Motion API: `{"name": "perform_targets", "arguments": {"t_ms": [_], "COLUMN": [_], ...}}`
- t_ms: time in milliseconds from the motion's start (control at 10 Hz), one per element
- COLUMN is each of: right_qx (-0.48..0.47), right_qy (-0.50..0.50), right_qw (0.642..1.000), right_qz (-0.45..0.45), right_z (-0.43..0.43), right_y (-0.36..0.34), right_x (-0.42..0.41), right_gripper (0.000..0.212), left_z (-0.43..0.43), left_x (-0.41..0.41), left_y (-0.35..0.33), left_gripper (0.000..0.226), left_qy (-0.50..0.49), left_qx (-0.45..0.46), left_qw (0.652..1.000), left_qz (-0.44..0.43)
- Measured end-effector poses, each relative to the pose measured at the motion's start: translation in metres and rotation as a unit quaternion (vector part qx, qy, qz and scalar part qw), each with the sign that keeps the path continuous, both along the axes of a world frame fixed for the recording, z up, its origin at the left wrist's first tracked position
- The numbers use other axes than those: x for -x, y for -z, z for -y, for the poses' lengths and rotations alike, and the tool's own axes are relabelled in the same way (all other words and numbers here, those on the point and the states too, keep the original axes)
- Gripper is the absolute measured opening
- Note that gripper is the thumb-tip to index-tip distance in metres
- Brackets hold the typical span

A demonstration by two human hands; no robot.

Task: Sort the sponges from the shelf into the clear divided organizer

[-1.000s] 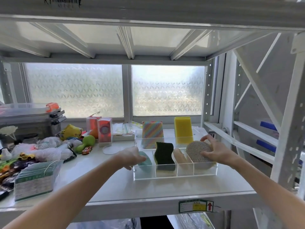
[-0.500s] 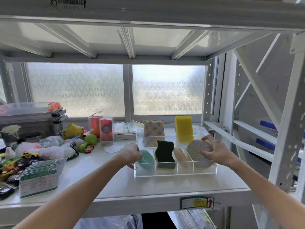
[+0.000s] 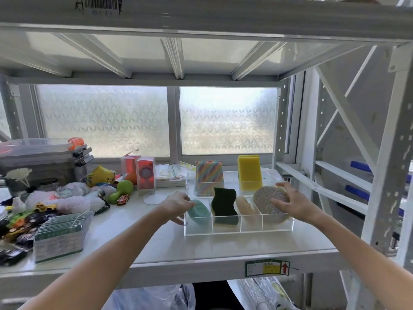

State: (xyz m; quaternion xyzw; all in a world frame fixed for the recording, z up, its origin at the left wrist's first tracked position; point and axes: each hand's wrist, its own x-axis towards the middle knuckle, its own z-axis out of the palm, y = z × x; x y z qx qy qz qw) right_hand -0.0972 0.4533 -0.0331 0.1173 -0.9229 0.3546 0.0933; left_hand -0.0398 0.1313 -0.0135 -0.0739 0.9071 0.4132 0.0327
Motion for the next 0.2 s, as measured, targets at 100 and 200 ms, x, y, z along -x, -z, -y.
{"name": "perform_targets", "arguments": {"t_ms": [100, 200], "right_qx": [0.053, 0.053], "right_qy": [0.008, 0.056], "right_qw": [0.997, 0.997], "right_qz": [0.061, 0.001], "right_z": [-0.001, -0.004], "right_y": [0.000, -0.020], "right_x": [-0.004, -0.012], "right_gripper": [0.057, 0.051], "left_z": [-0.002, 0.001], "left_x": [-0.005, -0.019], "left_y": [0.002, -0.011], "left_gripper": [0.043, 0.042], "left_qy": [-0.009, -0.050], "left_qx": [-0.013, 0.040], "left_qw": [1.000, 0.993], "left_qz": [-0.008, -0.100]}}
